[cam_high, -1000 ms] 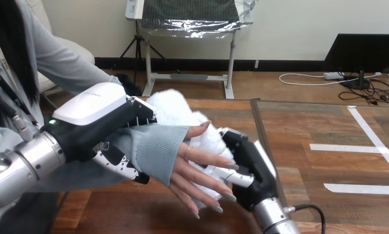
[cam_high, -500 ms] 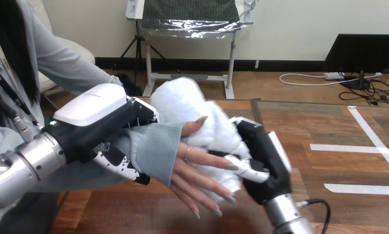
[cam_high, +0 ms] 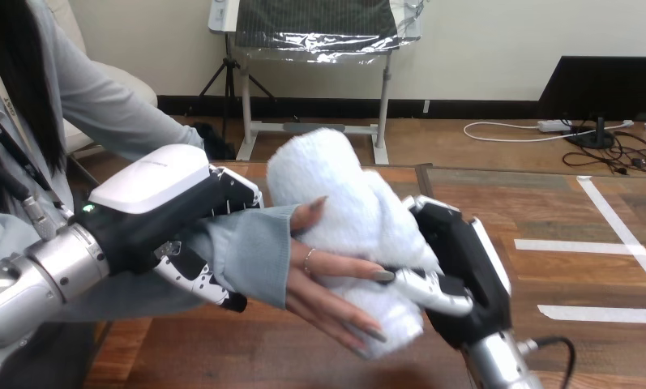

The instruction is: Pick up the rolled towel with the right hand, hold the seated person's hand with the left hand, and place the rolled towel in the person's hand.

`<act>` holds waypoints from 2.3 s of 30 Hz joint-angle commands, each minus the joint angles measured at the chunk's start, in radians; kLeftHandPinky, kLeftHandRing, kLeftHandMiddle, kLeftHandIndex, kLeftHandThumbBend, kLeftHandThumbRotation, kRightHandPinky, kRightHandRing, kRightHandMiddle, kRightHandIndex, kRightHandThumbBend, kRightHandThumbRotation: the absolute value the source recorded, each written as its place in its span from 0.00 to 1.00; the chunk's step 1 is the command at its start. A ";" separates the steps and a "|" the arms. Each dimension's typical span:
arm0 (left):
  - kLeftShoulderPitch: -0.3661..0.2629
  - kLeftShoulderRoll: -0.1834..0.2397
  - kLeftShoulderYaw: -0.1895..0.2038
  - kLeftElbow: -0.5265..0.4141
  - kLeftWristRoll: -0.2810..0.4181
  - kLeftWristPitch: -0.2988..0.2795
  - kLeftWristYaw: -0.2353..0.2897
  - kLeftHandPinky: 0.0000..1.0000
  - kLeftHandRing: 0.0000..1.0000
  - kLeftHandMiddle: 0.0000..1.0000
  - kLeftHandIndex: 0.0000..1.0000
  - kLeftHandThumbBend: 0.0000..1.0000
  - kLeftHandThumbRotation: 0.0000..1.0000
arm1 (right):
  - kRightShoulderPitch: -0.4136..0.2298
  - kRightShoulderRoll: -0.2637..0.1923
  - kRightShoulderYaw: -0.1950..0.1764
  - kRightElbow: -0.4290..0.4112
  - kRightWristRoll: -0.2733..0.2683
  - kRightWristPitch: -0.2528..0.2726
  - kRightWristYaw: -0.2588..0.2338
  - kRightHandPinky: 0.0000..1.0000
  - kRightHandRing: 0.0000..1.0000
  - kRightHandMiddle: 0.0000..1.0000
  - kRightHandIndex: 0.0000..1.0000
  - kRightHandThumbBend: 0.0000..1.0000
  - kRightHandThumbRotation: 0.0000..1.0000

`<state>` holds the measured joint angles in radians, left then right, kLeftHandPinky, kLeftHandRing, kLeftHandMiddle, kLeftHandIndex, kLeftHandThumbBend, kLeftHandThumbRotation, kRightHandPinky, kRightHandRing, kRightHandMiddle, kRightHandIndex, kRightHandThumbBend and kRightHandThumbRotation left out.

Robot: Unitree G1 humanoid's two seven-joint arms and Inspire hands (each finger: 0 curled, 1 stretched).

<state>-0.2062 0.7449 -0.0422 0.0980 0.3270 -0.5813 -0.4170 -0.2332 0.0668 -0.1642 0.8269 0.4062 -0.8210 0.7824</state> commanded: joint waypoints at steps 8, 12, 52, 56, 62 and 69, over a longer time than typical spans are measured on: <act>-0.109 -0.015 0.005 0.040 -0.019 -0.025 0.012 0.33 0.39 0.44 0.45 0.89 0.00 | 0.134 0.082 0.140 -0.353 0.065 0.006 0.053 0.14 0.22 0.33 0.32 0.65 0.00; -0.112 -0.015 0.004 0.047 -0.019 -0.032 0.011 0.33 0.39 0.43 0.45 0.89 0.00 | 0.155 0.075 0.155 -0.382 0.068 0.017 0.046 0.13 0.22 0.32 0.32 0.66 0.00; -0.130 -0.024 -0.001 0.076 -0.016 -0.045 0.003 0.33 0.39 0.43 0.45 0.89 0.00 | 0.201 0.054 0.206 -0.429 0.103 0.069 0.035 0.13 0.22 0.33 0.33 0.61 0.00; -0.128 -0.023 -0.001 0.071 -0.013 -0.040 0.003 0.33 0.39 0.43 0.45 0.89 0.00 | 0.200 0.053 0.205 -0.432 0.098 0.075 0.027 0.13 0.22 0.33 0.33 0.60 0.00; -0.126 -0.026 -0.001 0.066 -0.014 -0.037 0.004 0.33 0.39 0.43 0.45 0.89 0.00 | 0.199 0.051 0.203 -0.435 0.095 0.083 0.018 0.13 0.22 0.33 0.33 0.60 0.00; -0.124 -0.027 -0.002 0.062 -0.019 -0.033 0.002 0.33 0.39 0.44 0.45 0.89 0.00 | 0.199 0.049 0.202 -0.445 0.092 0.094 0.005 0.14 0.23 0.34 0.33 0.60 0.00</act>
<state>-0.2643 0.7334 -0.0466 0.1688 0.3225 -0.6197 -0.4302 0.0305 0.0664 0.0025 0.4463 0.5111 -0.7307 0.7830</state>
